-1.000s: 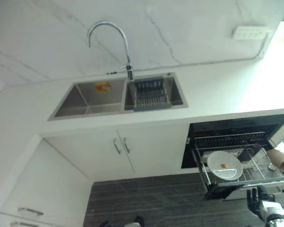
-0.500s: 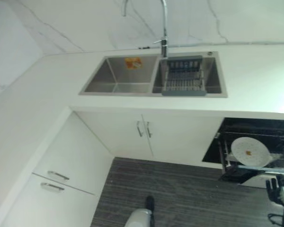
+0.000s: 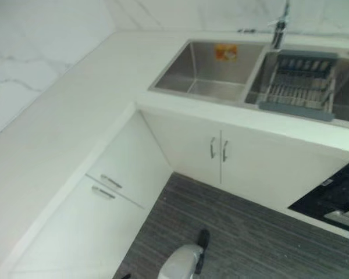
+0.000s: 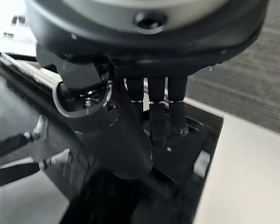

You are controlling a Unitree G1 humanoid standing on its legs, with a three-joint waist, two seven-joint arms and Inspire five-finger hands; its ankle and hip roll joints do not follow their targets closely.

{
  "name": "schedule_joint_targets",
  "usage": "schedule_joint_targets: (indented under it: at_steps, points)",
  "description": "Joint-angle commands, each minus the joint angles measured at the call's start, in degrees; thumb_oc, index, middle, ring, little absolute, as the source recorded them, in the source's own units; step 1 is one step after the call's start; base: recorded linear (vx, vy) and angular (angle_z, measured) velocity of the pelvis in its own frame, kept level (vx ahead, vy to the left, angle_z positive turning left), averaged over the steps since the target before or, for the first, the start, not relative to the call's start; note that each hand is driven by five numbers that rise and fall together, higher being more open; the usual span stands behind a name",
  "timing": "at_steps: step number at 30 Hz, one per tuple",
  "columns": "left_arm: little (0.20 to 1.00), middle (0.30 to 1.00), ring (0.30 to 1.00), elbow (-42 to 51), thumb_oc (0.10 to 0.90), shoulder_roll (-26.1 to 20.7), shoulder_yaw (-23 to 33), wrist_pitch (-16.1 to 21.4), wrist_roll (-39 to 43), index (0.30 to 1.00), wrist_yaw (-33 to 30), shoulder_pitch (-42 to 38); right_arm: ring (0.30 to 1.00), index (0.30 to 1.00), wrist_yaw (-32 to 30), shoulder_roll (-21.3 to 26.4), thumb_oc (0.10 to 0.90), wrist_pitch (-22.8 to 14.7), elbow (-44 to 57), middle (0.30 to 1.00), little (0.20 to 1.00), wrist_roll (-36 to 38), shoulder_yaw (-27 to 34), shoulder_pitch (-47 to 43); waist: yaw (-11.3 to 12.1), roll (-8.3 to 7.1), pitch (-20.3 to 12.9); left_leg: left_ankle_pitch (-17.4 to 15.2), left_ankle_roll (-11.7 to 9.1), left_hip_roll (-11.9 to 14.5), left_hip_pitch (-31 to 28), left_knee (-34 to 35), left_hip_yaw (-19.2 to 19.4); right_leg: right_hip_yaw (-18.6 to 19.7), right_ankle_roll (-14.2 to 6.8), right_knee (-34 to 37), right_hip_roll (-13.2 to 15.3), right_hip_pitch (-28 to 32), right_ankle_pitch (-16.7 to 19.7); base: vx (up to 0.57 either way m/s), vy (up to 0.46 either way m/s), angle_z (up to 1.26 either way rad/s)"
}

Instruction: Place the dishes in the dishwasher.

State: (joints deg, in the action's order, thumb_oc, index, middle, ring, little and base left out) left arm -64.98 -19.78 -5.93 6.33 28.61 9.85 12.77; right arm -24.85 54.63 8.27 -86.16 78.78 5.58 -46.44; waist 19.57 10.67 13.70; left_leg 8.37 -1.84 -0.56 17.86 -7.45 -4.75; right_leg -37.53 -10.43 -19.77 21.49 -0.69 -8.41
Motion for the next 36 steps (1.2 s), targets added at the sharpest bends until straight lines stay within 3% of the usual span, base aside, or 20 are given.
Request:
schedule_joint_targets:
  at_steps: [1,4,7,10,12,13,14,16,17,20,21,23,24,27,36]
  points:
    - [0.9,0.9,0.9,-0.74,0.8,-5.71,1.29,1.88,0.02,0.9,2.63,-2.85,0.3,0.3,17.77,-0.52,0.4,-2.12,13.36,0.3,0.3,-2.06,-3.5,-15.93,4.31,-1.57,0.11,-11.52,-3.72,1.64,0.22,-9.74,-0.55,4.78,-0.63,2.58,1.04,-2.02,4.19,-0.02,0.012,0.22]
    - [0.9,0.9,0.9,-1.7,0.8,-5.77,2.12,3.5,1.29,0.9,3.75,-2.51,0.3,0.3,20.79,0.06,0.4,-4.95,14.25,0.3,0.3,-3.51,-3.95,-16.91,4.76,-1.73,0.13,-11.39,-3.66,1.1,0.75,-9.74,-1.37,4.39,-0.72,2.58,1.18,-1.43,3.97,0.03,-0.005,0.09]
    - [0.9,0.9,0.9,-0.7,0.8,-6.21,2.62,3.72,0.18,0.9,4.72,-2.22,0.3,0.3,23.2,0.46,0.4,-11.98,17.26,0.3,0.3,-7.31,-3.64,-17.97,5.26,-2.46,-0.15,-11.2,-3.73,0.94,1.21,-9.74,-1.93,3.77,-1.07,2.58,1.43,-0.79,4.3,0.06,-0.023,0.03]
    - [0.9,0.9,0.9,-0.32,0.8,-5.83,2.27,3.98,0.92,0.9,5.2,-1.94,0.3,0.3,25.38,-1.01,0.4,-13.3,19.76,0.3,0.3,-10.09,-4.27,-17.73,4.73,-2.63,-0.43,-11.07,-3.7,1.14,1.3,-9.74,-1.51,4.09,-1.22,2.58,1.11,-0.73,4.16,0.02,0.061,0.01]
    - [0.9,0.9,0.9,-0.19,0.8,-5.1,2.6,4.73,0.84,0.9,5.22,-1.72,0.3,0.3,25.2,-2.35,0.4,-15.89,21.7,0.3,0.3,-16.39,-5.1,-15.87,4.23,-3.23,-0.36,-11.2,-3.67,1.44,1.1,-9.74,-0.99,4.65,-1.24,2.58,0.76,-0.87,4.26,0.0,0.07,-0.07]
    - [0.9,0.9,0.9,-0.34,0.8,-4.79,2.76,5.32,1.51,0.9,5.4,-1.58,0.561,0.561,23.82,-3.44,0.574,-17.11,22.92,0.561,0.561,-15.38,-5.06,-14.84,3.89,-3.47,-0.3,-11.29,-3.64,1.63,0.91,-9.74,-0.63,4.94,-1.26,2.58,0.64,-0.95,4.37,0.0,0.065,-0.06]
    - [0.9,0.9,0.9,-0.51,0.8,-4.36,2.86,5.66,2.82,0.9,5.55,-1.58,0.9,0.9,23.02,-4.8,0.8,-18.28,24.23,0.9,0.9,-11.01,-4.51,-13.64,3.43,-3.64,-0.23,-11.46,-3.65,1.84,0.67,-9.74,-0.24,5.36,-1.31,2.58,0.53,-1.02,4.43,-0.01,0.061,-0.07]
    - [0.9,0.9,0.9,0.02,0.8,-3.46,3.28,5.29,4.3,0.9,5.02,-1.71,0.9,0.9,26.3,-7.67,0.8,-18.35,25.97,0.9,0.9,-5.8,-2.3,-10.48,2.71,-3.94,-0.17,-11.86,-3.61,2.14,0.22,-9.74,0.25,6.14,-1.32,2.58,0.31,-1.09,4.51,-0.02,0.057,-0.09]
    - [0.9,0.9,0.9,0.71,0.8,-2.82,3.49,4.74,4.7,0.9,4.78,-2.03,0.9,0.9,27.65,-11.42,0.8,-19.45,28.08,0.9,0.9,-5.46,-0.85,-6.97,2.12,-4.16,0.03,-12.09,-3.52,2.33,-0.11,-9.74,0.59,6.8,-1.24,2.58,0.1,-1.25,4.67,-0.12,0.109,-0.08]
    - [0.9,0.9,0.9,2.64,0.8,-1.81,2.74,5.21,2.49,0.9,3.94,-2.07,0.9,0.9,27.06,-22.04,0.8,-25.26,35.85,0.9,0.9,-11.49,-0.7,3.61,0.53,-4.63,0.54,-11.05,-2.64,3.08,-0.59,-9.74,2.4,7.05,-0.34,2.58,0.18,-2.35,6.77,-0.09,0.092,-0.29]
    - [0.9,0.9,0.9,3.7,0.8,-1.48,2.23,6.28,1.74,0.9,2.99,-1.92,0.9,0.9,27.32,-24.96,0.8,-26.55,38.3,0.9,0.9,-13.49,-1.25,7.33,-0.46,-4.91,0.63,-11.33,-2.47,3.63,-1.08,-9.74,3.28,7.77,-0.25,2.58,-0.03,-2.67,6.9,-0.05,0.072,-0.49]
    - [0.9,0.9,0.9,6.32,0.8,-0.63,1.9,7.28,5.16,0.9,2.16,-2.1,0.9,0.9,31.37,-31.19,0.8,-28.16,41.94,0.9,0.9,-6.89,-2.27,14.45,-3.03,-5.56,1.08,-12.0,-2.27,5.15,-2.04,-9.74,5.7,10.08,-0.04,2.58,-0.72,-3.73,6.94,-0.12,0.082,-0.31]
    - [0.9,0.9,0.9,8.45,0.8,0.04,2.25,6.63,6.99,0.9,1.46,-2.65,0.9,0.9,34.22,-35.03,0.8,-30.27,42.91,0.9,0.9,-7.53,-2.83,18.91,-4.52,-6.06,1.27,-12.55,-2.16,5.77,-2.53,-9.74,6.81,11.67,0.19,2.58,-1.2,-4.41,6.9,-0.16,0.057,-0.34]
    - [0.9,0.9,0.9,12.44,0.8,1.49,3.04,5.31,9.01,0.9,1.18,-3.44,0.9,0.9,35.89,-40.54,0.8,-31.28,47.17,0.9,0.9,-9.68,-4.81,28.18,-7.16,-7.41,1.25,-13.24,-2.23,7.27,-3.67,-9.74,9.59,13.96,0.29,2.58,-1.61,-5.53,7.28,-0.13,0.031,-0.61]
    - [0.9,0.9,0.9,10.89,0.8,1.52,2.96,7.07,6.23,0.9,-0.69,-7.98,0.9,0.9,37.92,-40.64,0.8,-24.54,38.75,0.9,0.9,-19.81,-3.66,36.62,-13.11,-10.9,-1.05,-15.59,-2.36,10.58,-8.6,-9.74,15.31,17.2,0.4,2.58,-2.86,-5.81,7.14,-0.03,0.017,-0.41]
